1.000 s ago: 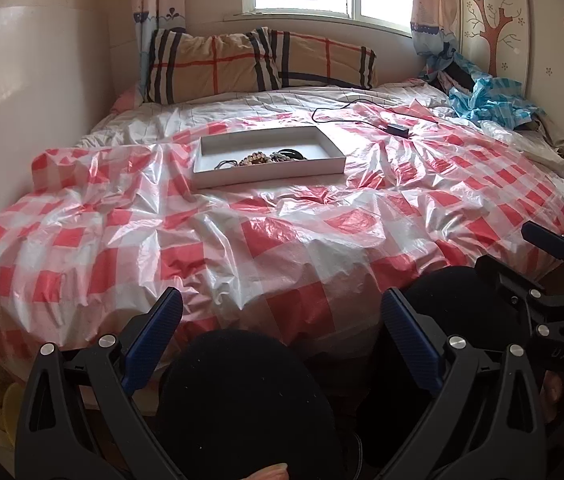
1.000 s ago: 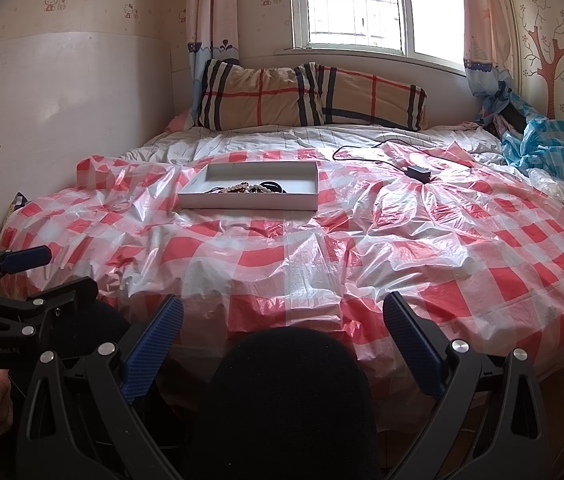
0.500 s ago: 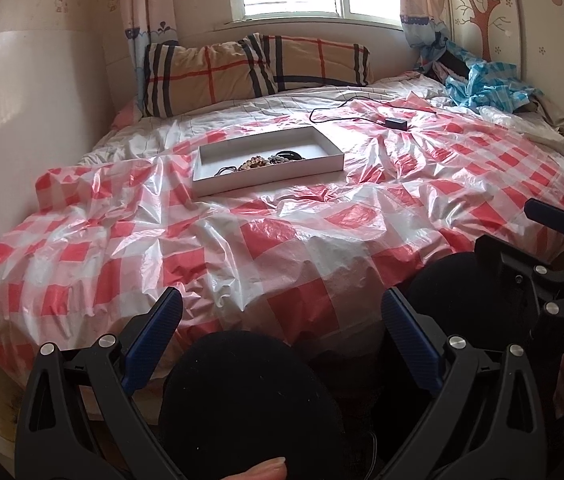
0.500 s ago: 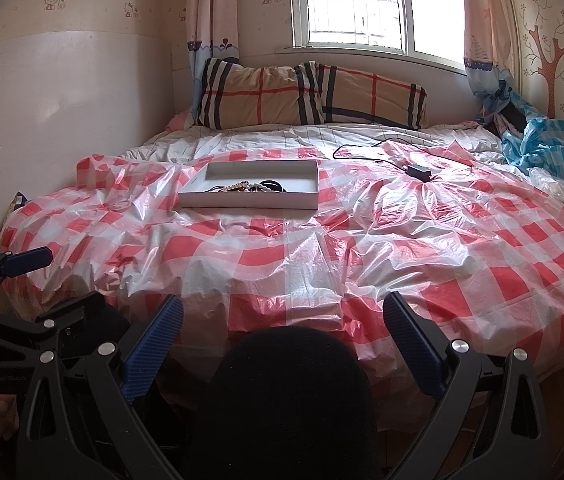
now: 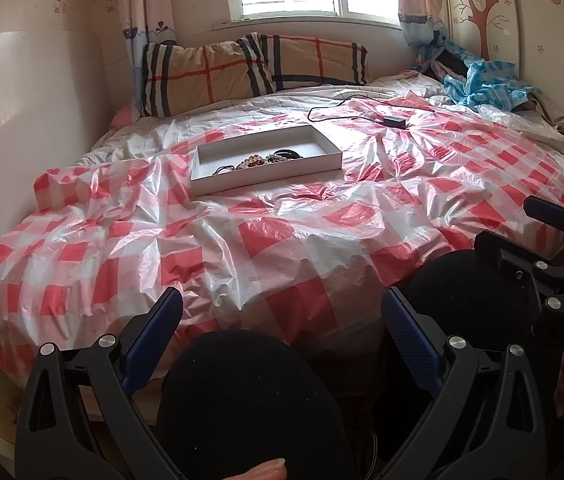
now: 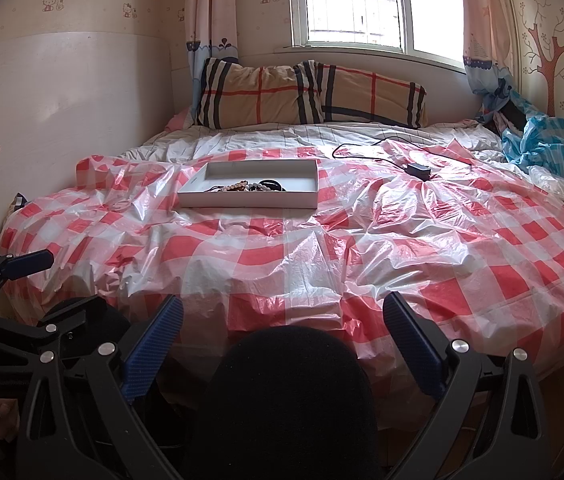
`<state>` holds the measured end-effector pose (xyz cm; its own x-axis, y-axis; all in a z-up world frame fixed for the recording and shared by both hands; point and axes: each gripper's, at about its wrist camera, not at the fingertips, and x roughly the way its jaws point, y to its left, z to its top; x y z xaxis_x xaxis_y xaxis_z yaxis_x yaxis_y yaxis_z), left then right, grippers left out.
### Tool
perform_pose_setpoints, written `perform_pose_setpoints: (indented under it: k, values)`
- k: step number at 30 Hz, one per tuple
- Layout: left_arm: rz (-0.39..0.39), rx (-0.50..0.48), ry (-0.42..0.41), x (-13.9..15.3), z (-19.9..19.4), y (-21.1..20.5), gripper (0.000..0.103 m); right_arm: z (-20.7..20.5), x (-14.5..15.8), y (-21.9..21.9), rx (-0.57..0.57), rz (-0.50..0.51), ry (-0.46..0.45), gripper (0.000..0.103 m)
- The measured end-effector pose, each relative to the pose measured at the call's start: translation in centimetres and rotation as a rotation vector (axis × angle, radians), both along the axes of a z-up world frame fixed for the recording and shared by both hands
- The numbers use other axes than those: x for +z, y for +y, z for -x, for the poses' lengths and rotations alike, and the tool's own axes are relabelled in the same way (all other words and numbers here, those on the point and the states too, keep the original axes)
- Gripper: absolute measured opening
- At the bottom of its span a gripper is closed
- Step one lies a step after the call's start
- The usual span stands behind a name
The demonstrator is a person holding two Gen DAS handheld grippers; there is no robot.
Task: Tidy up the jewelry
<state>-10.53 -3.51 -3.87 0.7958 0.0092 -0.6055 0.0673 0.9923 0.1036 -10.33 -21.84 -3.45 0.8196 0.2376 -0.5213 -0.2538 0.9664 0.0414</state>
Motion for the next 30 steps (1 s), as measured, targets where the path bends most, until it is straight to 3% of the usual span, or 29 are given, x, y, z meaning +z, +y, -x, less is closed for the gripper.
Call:
perform_pose_setpoints:
  k: [30]
  values:
    - [0.015,0.011,0.01,-0.3,-0.01,0.09,0.095,0.06,-0.03,-0.22,-0.002,-0.003,-0.002,0.096]
